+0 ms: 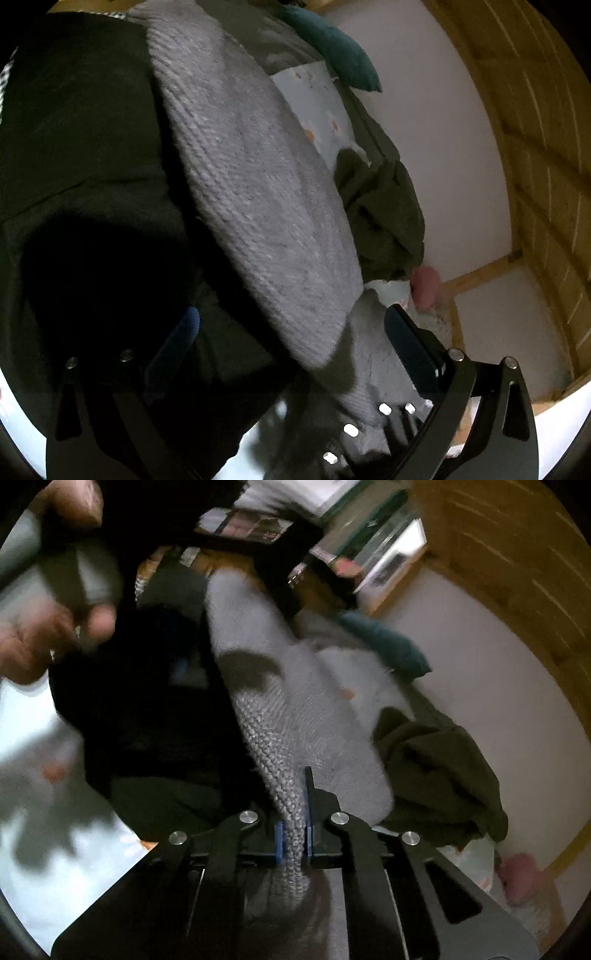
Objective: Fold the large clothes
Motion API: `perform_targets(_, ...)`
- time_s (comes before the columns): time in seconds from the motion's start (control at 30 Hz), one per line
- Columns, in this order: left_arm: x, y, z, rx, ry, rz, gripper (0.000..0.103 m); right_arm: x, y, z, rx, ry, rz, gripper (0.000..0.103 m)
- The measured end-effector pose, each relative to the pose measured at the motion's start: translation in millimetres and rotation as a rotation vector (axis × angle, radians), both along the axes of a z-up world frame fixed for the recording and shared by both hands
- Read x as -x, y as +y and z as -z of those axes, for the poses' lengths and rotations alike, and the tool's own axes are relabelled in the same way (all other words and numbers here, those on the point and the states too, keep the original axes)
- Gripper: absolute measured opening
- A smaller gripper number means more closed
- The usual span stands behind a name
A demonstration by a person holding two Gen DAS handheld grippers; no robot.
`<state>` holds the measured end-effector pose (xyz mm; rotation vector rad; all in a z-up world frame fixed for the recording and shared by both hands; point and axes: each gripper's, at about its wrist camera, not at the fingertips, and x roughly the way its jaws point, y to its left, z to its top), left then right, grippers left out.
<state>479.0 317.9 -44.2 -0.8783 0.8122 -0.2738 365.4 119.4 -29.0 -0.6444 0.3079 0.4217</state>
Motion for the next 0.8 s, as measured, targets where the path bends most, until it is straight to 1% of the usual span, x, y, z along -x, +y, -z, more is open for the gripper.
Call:
perform_targets(0.07,3.2,10.5,1.8,0.074,-0.020,-0.037,0.098,11.4,-10.6,-6.9,-0.031,0.010,-0.023,0.008)
perform_targets(0.13,7.6,25.1,7.5,0.231,-0.048,-0.103,0.098,23.2,-19.9,-9.7,-0.041,0.015,-0.053,0.008)
perform_targets(0.2,9.0,35.1,13.2,0.342,-0.067,-0.149,0.098,35.5,-29.6,-7.5,-0.030,0.016,-0.071,0.008)
perform_targets(0.23,7.1,38.2,15.0,0.377,-0.075,-0.151,0.098,39.7,-33.6,-5.0,-0.019,0.018,-0.077,0.008)
perform_targets(0.27,4.6,38.4,15.0,0.380,-0.077,-0.143,0.098,39.2,-36.8,-3.8,-0.015,0.023,-0.085,0.008)
perform_targets(0.37,-1.9,32.0,7.4,0.314,-0.088,-0.112,0.098,43.3,-42.3,0.2,-0.005,0.050,-0.108,0.008)
perform_targets(0.4,-3.4,28.8,2.7,0.278,-0.100,-0.113,0.092,44.3,-42.6,2.4,0.004,0.058,-0.111,0.008)
perform_targets(0.43,-3.8,24.3,-2.6,0.225,-0.109,-0.121,0.081,44.9,-43.0,5.0,0.014,0.080,-0.117,0.008)
perform_targets(0.47,-4.3,19.0,-7.2,0.139,-0.096,-0.133,0.054,45.8,-42.4,6.3,0.019,0.095,-0.121,0.008)
perform_targets(0.5,-4.4,14.8,-8.7,0.069,-0.085,-0.138,0.033,43.9,-42.5,6.6,0.022,0.101,-0.117,0.009)
perform_targets(0.53,-5.1,12.7,-9.4,0.010,-0.077,-0.142,0.022,44.1,-44.9,5.2,0.006,0.124,-0.123,0.013)
perform_targets(0.57,-5.3,10.6,-9.5,-0.033,-0.078,-0.149,0.012,42.0,-49.5,2.8,-0.020,0.156,-0.134,0.017)
perform_targets(0.6,-5.0,12.8,-9.5,-0.033,-0.090,-0.149,0.011,45.2,-55.4,-1.8,-0.060,0.185,-0.147,0.039)
perform_targets(0.63,-4.6,13.5,-10.4,-0.042,-0.097,-0.152,0.009,46.5,-61.8,-8.4,-0.108,0.206,-0.157,0.077)
perform_targets(0.67,-4.7,14.6,-12.1,-0.055,-0.102,-0.152,0.008,49.4,-71.3,-20.6,-0.188,0.209,-0.169,0.094)
perform_targets(0.7,-2.7,13.9,-15.0,-0.074,-0.115,-0.153,0.008,52.4,-81.8,-34.8,-0.274,0.198,-0.174,0.100)
perform_targets(0.73,-0.1,14.4,-18.2,-0.088,-0.125,-0.158,0.008,48.8,-89.0,-47.4,-0.332,0.235,-0.185,0.100)
perform_targets(0.77,4.5,17.3,-21.4,-0.099,-0.132,-0.166,0.007,46.2,-94.2,-55.6,-0.368,0.262,-0.190,0.100)
perform_targets(0.8,5.8,16.0,-27.9,-0.112,-0.153,-0.165,0.007,42.9,-100.8,-68.9,-0.416,0.270,-0.176,0.100)
